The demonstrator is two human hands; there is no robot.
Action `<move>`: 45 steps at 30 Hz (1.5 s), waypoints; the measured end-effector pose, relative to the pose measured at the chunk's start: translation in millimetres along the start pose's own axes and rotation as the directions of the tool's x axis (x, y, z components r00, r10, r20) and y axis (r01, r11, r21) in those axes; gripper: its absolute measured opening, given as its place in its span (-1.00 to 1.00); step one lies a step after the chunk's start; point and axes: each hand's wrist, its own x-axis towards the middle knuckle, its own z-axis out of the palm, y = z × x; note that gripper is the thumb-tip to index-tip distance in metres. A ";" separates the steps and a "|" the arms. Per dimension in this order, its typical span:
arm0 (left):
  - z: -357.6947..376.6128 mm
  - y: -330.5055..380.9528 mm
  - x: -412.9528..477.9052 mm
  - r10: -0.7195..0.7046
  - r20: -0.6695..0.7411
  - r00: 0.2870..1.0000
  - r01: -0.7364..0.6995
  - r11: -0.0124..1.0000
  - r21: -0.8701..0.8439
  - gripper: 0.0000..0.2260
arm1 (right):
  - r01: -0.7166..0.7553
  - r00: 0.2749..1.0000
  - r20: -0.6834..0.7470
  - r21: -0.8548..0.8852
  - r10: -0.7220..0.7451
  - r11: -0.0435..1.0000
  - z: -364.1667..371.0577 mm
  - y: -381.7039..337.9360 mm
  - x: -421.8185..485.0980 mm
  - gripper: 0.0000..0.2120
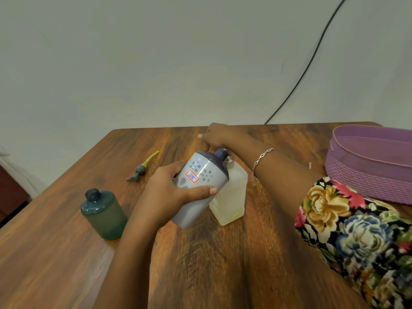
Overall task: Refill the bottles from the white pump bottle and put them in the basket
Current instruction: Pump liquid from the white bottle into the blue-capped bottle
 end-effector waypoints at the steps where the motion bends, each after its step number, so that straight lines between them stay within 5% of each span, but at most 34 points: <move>1: 0.7 -1.1 0.1 0.004 0.004 1.000 -0.004 1.000 0.000 -0.47 | 0.000 1.000 -0.003 -0.009 0.000 1.000 1.3 1.1 0.5 -0.72; 10: -5.2 4.1 0.9 0.033 -0.016 0.999 -0.033 0.999 0.005 -0.45 | 0.078 0.997 -0.006 0.088 -0.078 0.993 -11.5 -6.1 -6.9 -0.58; 19: -1.5 -2.0 2.1 0.007 0.007 1.000 -0.007 0.999 0.034 -0.53 | 0.009 1.000 -0.011 -0.049 -0.009 0.999 1.3 -1.1 -1.2 -0.58; 27: -5.1 3.3 3.9 0.032 -0.007 0.999 -0.032 0.999 0.020 -0.49 | 0.078 0.996 0.025 0.097 -0.080 0.992 -12.2 -3.1 -4.5 -0.56; 37: -5.4 -2.1 5.9 0.003 0.020 1.000 -0.004 0.999 0.040 -0.48 | 0.017 0.999 -0.030 -0.065 -0.019 0.998 2.1 1.0 5.2 -0.52; 45: -6.0 9.8 2.3 0.012 0.004 1.000 -0.012 0.998 0.062 -0.48 | 0.073 0.997 0.007 0.105 -0.074 0.992 -11.4 -4.4 -6.3 -0.54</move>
